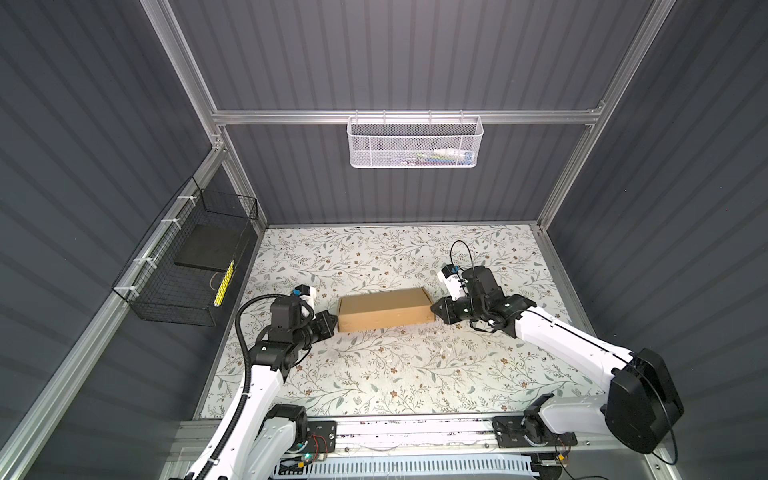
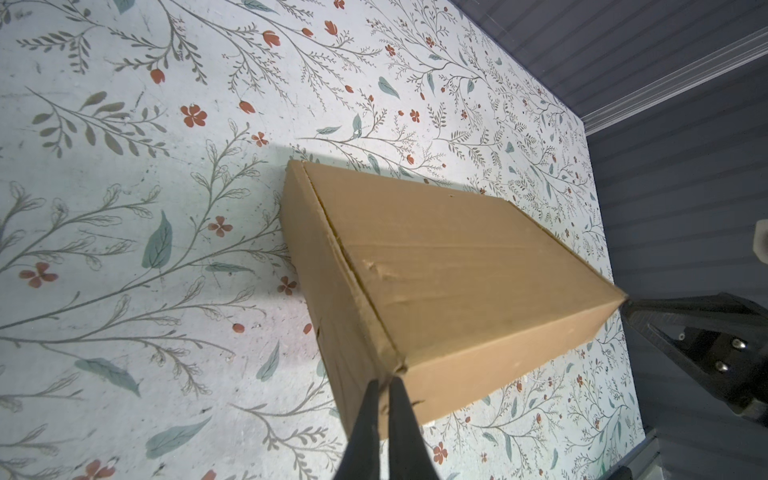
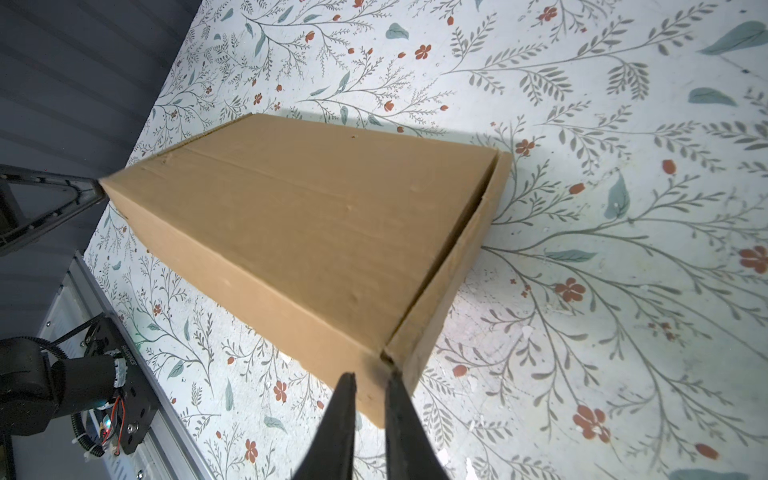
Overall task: Fold the paper box
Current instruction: 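Hold both box ends and lay the box flat on the table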
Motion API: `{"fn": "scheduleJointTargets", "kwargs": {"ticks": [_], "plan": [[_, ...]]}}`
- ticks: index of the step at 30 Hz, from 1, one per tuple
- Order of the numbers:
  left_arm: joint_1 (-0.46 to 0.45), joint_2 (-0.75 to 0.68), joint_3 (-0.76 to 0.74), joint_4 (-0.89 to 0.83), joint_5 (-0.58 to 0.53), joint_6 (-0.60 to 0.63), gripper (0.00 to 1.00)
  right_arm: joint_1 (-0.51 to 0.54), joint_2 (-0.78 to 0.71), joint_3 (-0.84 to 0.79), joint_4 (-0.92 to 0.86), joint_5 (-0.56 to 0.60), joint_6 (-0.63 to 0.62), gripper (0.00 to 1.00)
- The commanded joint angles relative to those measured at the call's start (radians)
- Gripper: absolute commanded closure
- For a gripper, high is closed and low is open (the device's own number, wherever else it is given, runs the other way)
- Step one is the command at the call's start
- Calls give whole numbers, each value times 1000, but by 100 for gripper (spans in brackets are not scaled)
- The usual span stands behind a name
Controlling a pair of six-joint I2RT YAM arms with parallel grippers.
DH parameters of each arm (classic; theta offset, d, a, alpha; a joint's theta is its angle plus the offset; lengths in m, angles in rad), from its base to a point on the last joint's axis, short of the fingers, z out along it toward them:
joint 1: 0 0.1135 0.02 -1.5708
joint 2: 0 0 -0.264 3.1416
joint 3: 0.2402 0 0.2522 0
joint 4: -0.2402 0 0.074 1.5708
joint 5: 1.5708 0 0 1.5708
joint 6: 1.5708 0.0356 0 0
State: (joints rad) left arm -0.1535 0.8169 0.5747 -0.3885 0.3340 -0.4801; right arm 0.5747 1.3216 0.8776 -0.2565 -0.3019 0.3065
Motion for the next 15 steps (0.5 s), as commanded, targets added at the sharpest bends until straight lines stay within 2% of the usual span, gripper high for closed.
{"fn": "scheduleJointTargets", "kwargs": {"ticks": [1, 15], "plan": [[-3, -19, -19, -21, 3, -6, 91, 6, -19, -9, -7, 4, -7, 82], [-3, -1, -18, -4, -35, -8, 91, 8, -28, -18, 6, 24, -3, 80]]}}
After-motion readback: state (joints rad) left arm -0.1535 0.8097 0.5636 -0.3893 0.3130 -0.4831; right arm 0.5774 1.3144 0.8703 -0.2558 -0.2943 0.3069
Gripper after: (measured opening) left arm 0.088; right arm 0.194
